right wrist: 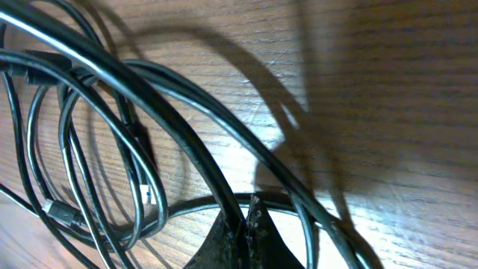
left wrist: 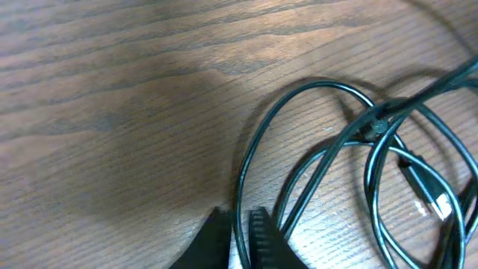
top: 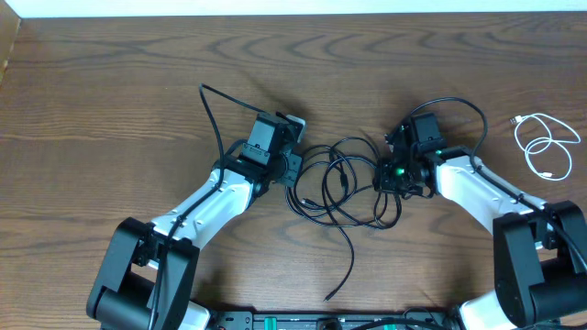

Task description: Untangle cables

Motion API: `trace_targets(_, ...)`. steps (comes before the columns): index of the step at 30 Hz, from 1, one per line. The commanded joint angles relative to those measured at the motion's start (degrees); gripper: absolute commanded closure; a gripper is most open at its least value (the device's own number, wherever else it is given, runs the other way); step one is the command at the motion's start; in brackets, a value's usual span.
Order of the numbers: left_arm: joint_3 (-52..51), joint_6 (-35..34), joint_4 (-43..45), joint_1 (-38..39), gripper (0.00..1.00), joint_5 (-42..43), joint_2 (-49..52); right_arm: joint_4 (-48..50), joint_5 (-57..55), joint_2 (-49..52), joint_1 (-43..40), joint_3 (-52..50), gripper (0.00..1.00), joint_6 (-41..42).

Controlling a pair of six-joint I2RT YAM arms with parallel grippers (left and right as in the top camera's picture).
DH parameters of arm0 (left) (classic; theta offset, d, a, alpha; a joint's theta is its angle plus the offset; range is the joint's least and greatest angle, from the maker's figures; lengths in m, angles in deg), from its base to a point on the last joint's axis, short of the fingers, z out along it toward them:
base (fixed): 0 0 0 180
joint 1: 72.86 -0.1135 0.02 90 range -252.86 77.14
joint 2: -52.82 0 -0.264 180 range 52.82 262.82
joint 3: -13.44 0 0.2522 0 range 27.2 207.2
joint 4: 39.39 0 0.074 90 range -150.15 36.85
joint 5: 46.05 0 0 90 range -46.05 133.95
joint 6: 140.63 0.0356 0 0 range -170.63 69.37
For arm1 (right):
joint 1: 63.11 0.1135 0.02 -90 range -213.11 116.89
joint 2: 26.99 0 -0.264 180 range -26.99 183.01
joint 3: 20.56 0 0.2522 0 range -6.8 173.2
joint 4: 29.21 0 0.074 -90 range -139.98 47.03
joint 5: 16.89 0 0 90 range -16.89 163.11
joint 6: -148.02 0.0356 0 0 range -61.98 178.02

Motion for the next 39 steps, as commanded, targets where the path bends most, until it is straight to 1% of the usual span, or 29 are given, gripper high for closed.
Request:
trace_targets(1, 0.3, 0.3, -0.2, 0.1, 0.66, -1.9, 0.8, 0.0, -0.8, 0.1, 0.9, -0.3, 0.99, 0.3)
trace_targets(3, 0.3, 0.3, -0.2, 0.1, 0.62, -1.9, 0.8, 0.0, -0.8, 0.1, 0.9, -0.3, 0.99, 0.3)
trace_targets(4, 0.3, 0.3, -0.2, 0.1, 0.57, -1.9, 0.8, 0.0, -0.8, 0.1, 0.9, -0.3, 0.99, 0.3)
trace_targets(5, 0.3, 0.3, -0.2, 0.1, 0.48, -1.9, 0.8, 0.0, -0.8, 0.1, 0.9, -0.3, 0.99, 0.3)
trace_targets(11, 0.3, 0.3, 0.1, 0.1, 0.25, -1.8, 0.7, 0.0, -0.8, 0.1, 0.9, -0.3, 0.99, 0.3)
trace_targets(13, 0.3, 0.3, 0.9, 0.1, 0.12, -0.4, 0.7, 0.0, -0.8, 0.1, 0.9, -0.3, 0.99, 0.3)
trace_targets(14, 0.3, 0.3, 1.3, 0.1, 0.02, 0.9, 0.7, 0.0, -0.8, 0.1, 0.9, -0.3, 0.99, 0.3)
trace_targets(17, 0.3, 0.3, 2.0, 0.1, 0.02, 5.7, 0.7, 0.0, -0.8, 0.1, 1.0, -0.3, 0.99, 0.3)
trace_targets(19, 0.3, 0.3, 2.1, 0.1, 0.02, 7.6, 0.7, 0.2, -0.8, 0.1, 1.0, -0.3, 0.99, 0.3)
trace_targets(23, 0.3, 0.3, 2.2, 0.1, 0.02, 7.7, 0.7, 0.3, -0.8, 0.1, 1.5, -0.3, 0.99, 0.3)
trace_targets(24, 0.3, 0.3, 2.2, 0.1, 0.00, 7.7, 0.7, 0.3, -0.8, 0.1, 1.6, -0.3, 0.99, 0.3)
trace_targets(25, 0.3, 0.3, 2.2, 0.1, 0.10, 7.7, 0.7, 0.3, -0.8, 0.1, 1.6, -0.3, 0.99, 0.3)
trace_targets(26, 0.3, 0.3, 2.2, 0.1, 0.24, 7.7, 0.7, 0.4, -0.7, 0.1, 1.6, -0.3, 0.99, 0.3)
trace_targets(27, 0.3, 0.3, 2.1, 0.1, 0.35, 7.7, 0.7, 0.5, -0.8, 0.1, 1.6, -0.3, 0.99, 0.3)
trace_targets(28, 0.3, 0.3, 2.1, 0.1, 0.43, 7.7, 0.7, 0.5, -0.8, 0.1, 1.6, -0.3, 0.99, 0.3)
trace_targets(32, 0.3, 0.3, 2.1, 0.1, 0.81, 7.7, 0.7, 0.9, -0.8, 0.1, 2.0, -0.3, 0.99, 0.3)
trace_targets(33, 0.3, 0.3, 2.2, 0.1, 0.88, 7.7, 0.7, 1.1, -0.8, 0.1, 2.1, -0.3, 0.99, 0.3)
trace_targets(34, 0.3, 0.3, 2.1, 0.1, 0.92, 7.7, 0.7, 1.2, -0.8, 0.1, 2.1, -0.3, 0.99, 0.3)
trace_targets(39, 0.3, 0.3, 1.8, 0.1, 0.92, 7.7, 0.7, 1.2, -0.8, 0.1, 2.1, -0.3, 0.99, 0.3)
